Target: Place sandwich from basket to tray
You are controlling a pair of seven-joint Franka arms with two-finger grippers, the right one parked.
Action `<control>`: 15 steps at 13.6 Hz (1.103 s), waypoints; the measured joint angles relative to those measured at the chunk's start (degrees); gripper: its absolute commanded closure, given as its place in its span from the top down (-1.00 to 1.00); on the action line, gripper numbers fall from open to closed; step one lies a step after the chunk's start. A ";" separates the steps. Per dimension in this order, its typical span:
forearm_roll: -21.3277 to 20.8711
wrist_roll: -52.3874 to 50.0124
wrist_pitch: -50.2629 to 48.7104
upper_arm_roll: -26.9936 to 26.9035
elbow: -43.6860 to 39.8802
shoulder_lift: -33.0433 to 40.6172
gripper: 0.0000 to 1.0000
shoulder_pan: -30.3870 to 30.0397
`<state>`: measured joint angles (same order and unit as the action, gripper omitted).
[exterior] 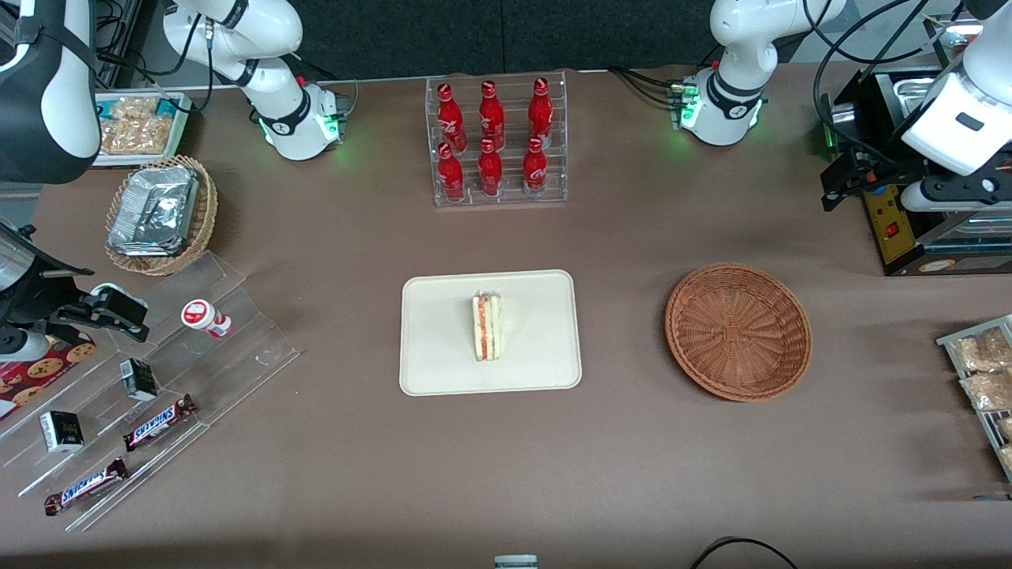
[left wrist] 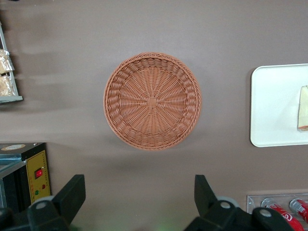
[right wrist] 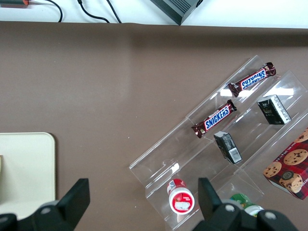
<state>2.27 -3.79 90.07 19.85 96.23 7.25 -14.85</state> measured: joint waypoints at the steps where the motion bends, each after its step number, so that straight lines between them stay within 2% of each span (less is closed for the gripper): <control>1: -0.02 0.00 0.00 0.08 -0.08 -0.13 1.00 0.17; 3: -0.20 0.00 0.00 -0.23 -0.72 -0.35 1.00 1.45; 7: -1.59 0.00 0.00 -7.28 -2.31 -0.85 1.00 9.31; 15: -2.66 0.00 -0.65 -12.56 -4.30 -1.04 1.00 14.50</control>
<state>-0.39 -3.79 89.42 7.29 91.94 6.21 -0.35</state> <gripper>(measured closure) 0.000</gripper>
